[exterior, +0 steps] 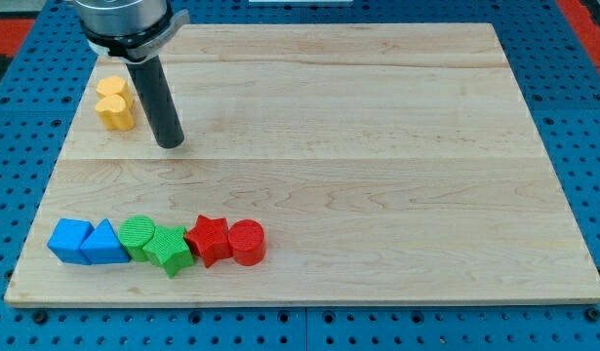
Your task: Place the yellow heart right of yellow pentagon
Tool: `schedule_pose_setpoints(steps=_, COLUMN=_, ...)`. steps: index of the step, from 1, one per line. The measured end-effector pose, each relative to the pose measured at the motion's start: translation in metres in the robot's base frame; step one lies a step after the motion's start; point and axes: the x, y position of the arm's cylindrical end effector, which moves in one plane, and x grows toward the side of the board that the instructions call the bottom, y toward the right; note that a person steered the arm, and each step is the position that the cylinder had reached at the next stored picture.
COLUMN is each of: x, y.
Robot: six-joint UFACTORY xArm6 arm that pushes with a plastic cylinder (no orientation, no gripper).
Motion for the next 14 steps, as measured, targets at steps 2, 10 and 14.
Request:
schedule_pose_setpoints(steps=2, x=0.0, y=0.02)
schedule_pose_setpoints(steps=10, x=0.046, y=0.089)
schedule_pose_setpoints(steps=14, x=0.005, y=0.007)
